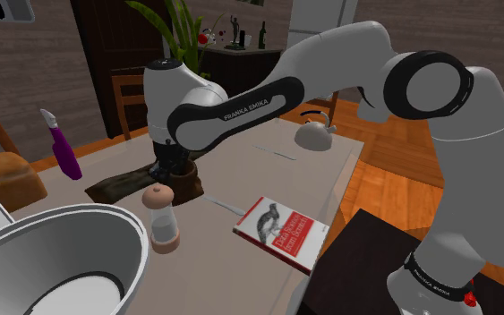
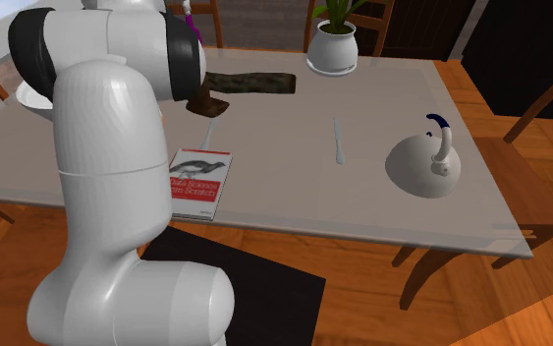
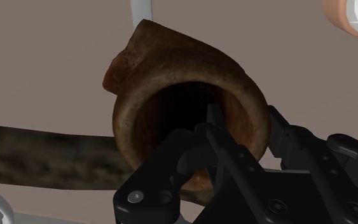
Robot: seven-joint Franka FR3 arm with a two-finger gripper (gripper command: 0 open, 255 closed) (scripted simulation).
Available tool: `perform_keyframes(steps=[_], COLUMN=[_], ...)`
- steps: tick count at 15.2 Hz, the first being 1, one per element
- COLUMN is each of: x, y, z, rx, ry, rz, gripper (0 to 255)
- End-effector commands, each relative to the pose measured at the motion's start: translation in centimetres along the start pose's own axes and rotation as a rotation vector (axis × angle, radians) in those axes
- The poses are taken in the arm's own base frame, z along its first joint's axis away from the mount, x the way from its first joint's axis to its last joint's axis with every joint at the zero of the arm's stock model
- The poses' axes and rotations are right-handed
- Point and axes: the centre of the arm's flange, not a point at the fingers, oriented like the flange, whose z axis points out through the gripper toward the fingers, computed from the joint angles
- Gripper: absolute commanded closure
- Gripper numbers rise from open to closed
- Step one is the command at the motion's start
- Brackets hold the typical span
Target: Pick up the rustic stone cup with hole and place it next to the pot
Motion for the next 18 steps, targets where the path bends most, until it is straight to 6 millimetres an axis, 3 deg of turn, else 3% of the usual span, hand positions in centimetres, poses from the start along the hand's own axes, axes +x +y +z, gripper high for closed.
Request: perform_keyframes(steps=[1,6,10,18], x=[0.0,0.0,0.0,0.0], y=[0.0,0.0,0.0,0.0], z=[0.0,0.0,-5.0,-5.0], rx=[0.000,0.000,0.000,0.000], ry=[0.000,0.000,0.000,0.000], rz=[0.000,0.000,0.000,0.000], gripper=[0,0,0,0])
